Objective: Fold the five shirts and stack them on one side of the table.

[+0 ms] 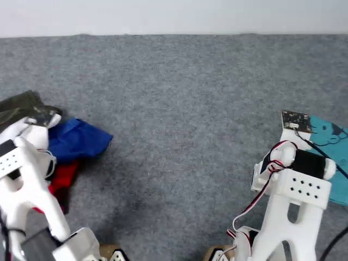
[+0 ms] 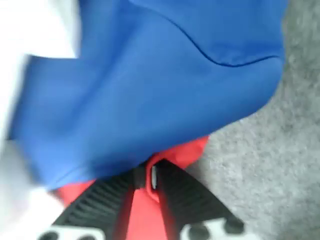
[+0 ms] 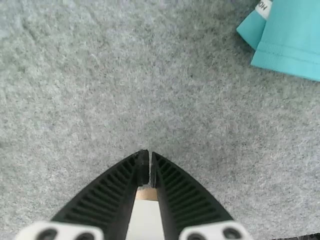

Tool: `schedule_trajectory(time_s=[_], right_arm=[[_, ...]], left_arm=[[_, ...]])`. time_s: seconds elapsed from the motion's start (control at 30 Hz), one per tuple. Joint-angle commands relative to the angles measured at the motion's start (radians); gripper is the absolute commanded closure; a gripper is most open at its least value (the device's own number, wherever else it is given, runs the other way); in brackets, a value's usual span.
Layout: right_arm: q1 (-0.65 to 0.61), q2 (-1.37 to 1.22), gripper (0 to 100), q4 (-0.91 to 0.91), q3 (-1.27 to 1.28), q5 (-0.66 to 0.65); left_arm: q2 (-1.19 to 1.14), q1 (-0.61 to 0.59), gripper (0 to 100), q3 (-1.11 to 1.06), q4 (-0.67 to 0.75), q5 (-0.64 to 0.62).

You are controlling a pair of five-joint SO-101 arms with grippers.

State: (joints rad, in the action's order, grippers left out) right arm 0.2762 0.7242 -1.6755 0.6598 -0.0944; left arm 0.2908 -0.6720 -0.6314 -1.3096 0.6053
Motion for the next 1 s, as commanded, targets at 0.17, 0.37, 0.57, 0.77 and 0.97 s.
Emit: schedule_trajectory(time_s=[0.17,0.37,0.57,0.77,0.97], right_arm=[[-0.010,0.022,98.8,0.012,-0.008,0.012],[-0.010,0.022,98.8,0.012,-0.008,0.011],[-0.010,0.022,98.8,0.012,-0.008,0.011],[-0.010,0.022,98.8,0.013,-0.008,0.009],[-0.010,0.022,98.8,0.025,-0.008,0.009]], left_arm=[[0.431,0.015,99,0.133,-0.005,0.003],[0.664,0.066,99,0.140,0.130,-0.133],[0.841,0.187,99,0.140,0.284,-0.298],[0.916,0.402,99,0.133,0.229,-0.292],[0.918,0.414,98,0.077,-0.015,-0.149]])
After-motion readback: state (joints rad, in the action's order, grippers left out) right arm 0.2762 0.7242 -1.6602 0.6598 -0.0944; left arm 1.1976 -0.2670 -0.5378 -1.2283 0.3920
